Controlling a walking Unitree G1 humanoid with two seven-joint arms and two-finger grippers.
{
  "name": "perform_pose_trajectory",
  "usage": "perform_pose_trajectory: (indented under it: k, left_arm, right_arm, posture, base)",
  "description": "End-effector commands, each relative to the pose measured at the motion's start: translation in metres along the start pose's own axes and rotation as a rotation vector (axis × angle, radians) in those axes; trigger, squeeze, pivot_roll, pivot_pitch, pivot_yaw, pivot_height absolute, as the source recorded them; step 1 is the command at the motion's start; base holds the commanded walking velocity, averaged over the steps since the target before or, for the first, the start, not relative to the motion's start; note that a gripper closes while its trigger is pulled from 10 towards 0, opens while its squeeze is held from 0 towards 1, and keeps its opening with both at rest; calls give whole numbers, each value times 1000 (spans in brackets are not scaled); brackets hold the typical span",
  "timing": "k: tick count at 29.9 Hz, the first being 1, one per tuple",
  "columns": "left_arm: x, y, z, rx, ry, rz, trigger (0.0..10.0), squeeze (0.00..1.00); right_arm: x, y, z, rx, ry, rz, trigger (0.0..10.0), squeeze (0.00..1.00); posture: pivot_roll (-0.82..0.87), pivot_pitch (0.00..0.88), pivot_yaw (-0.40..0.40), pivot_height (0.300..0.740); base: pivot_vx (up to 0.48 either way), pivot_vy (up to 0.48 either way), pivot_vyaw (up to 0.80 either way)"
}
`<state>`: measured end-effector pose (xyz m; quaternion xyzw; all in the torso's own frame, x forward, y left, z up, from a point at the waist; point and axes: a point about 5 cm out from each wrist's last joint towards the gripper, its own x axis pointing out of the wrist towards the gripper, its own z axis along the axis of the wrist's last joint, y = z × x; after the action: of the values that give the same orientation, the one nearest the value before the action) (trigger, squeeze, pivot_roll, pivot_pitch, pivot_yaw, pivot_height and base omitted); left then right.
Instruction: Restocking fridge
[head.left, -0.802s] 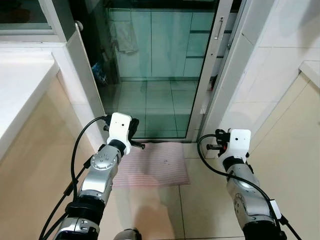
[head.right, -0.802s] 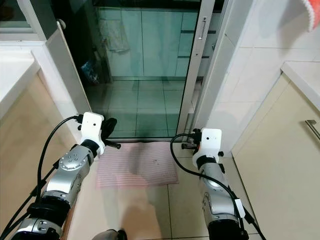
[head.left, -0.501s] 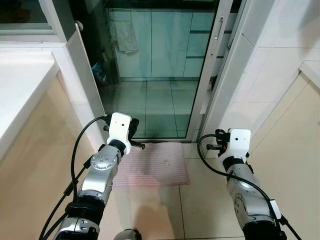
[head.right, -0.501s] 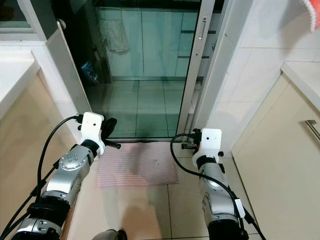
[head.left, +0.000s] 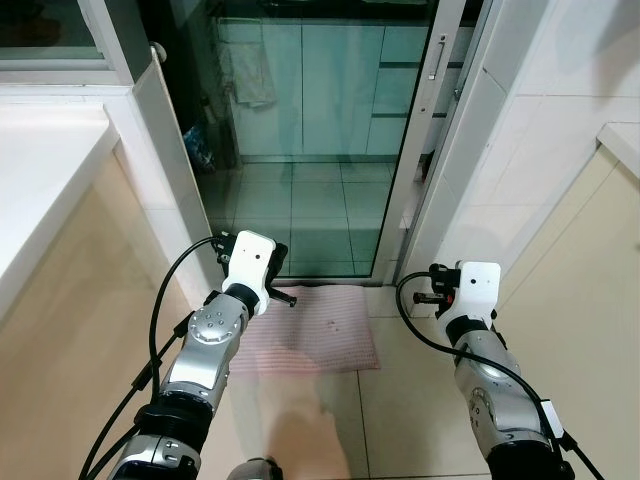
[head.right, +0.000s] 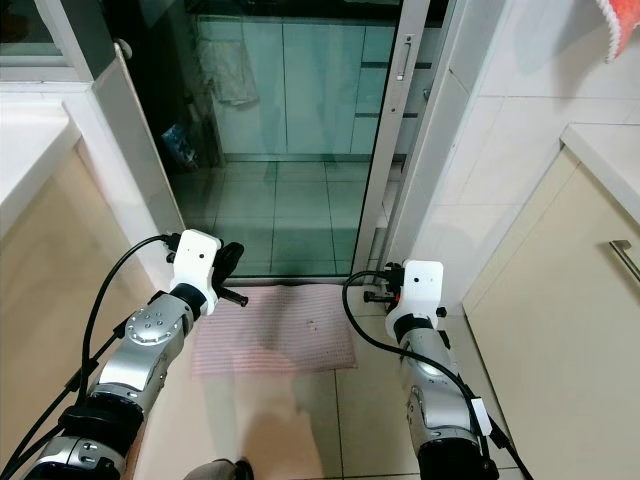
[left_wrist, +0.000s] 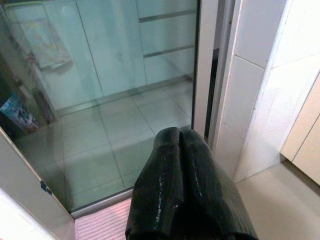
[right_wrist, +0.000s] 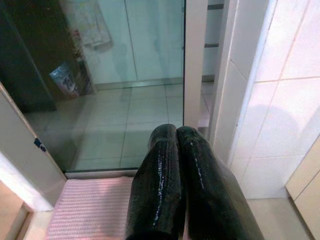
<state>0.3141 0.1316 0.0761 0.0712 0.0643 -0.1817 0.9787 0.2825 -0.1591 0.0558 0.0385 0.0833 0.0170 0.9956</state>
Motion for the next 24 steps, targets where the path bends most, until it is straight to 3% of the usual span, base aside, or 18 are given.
perform_pose_trajectory:
  k: [1, 7, 10, 14, 16, 20, 24]
  left_arm:
    - [0, -1, -2, 19, 17, -14, 10000, 0]
    - [-1, 0, -3, 18, 11, -9, 10000, 0]
    - [-10, 9, -6, 18, -3, 3, 10000, 0]
    - [-20, 28, -12, -74, -4, 93, 10000, 0]
    - [-21, 32, -20, -174, 26, 148, 10000, 0]
    - [-21, 30, -24, -227, 45, 164, 10000, 0]
    - [-22, 25, -27, -191, 57, 141, 10000, 0]
  right_arm:
    - [4, 2, 6, 17, -10, 17, 10000, 0]
    - [1, -2, 3, 17, -7, -1, 10000, 0]
    - [-5, -6, 4, 14, -40, -6, 10000, 0]
    - [-12, -16, 4, 107, -81, -63, 10000, 0]
    - [-14, -20, -3, 140, -70, -86, 10000, 0]
    - [-15, -22, -7, 173, -47, -107, 10000, 0]
    - [-14, -23, -4, 135, -53, -89, 10000, 0]
  posture:
    - [18, 0, 9, 740]
    - [15, 0, 2, 740]
    - [9, 0, 5, 740]
    - [8, 0, 6, 740]
    - [10, 0, 5, 740]
    - [10, 0, 5, 740]
    - [8, 0, 2, 740]
  base:
    - [0, 0, 0]
    - [0, 0, 0]
    - [0, 0, 0]
    - [0, 0, 0]
    - [0, 0, 0]
    - [0, 0, 0]
    - [0, 0, 0]
